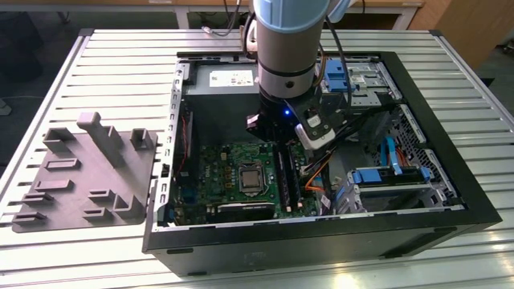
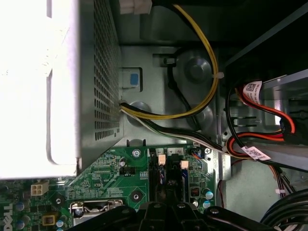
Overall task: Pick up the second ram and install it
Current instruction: 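Press down the second ram until it locks into place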
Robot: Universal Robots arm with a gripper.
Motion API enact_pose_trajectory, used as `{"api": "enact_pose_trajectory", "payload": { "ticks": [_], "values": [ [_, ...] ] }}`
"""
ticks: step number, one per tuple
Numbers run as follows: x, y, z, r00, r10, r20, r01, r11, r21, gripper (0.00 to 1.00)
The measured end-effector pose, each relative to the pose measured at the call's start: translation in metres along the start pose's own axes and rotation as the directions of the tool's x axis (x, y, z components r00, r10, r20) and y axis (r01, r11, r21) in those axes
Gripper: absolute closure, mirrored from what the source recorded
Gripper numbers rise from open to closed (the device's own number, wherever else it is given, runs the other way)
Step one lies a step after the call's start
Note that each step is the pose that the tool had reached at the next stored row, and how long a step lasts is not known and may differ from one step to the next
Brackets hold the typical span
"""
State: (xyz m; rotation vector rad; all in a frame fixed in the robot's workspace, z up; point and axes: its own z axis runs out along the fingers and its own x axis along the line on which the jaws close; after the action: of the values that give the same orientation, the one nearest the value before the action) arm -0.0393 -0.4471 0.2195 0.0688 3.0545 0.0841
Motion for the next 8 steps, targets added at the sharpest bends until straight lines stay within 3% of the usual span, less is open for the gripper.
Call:
{"api": "enact_pose_trajectory", "payload": {
  "ticks": [8],
  "values": [
    [0.0001,-0.0001,0.0014,1.0000,0.000,-0.0001,0.000,1.0000,0.0001,0.89]
  ]
}}
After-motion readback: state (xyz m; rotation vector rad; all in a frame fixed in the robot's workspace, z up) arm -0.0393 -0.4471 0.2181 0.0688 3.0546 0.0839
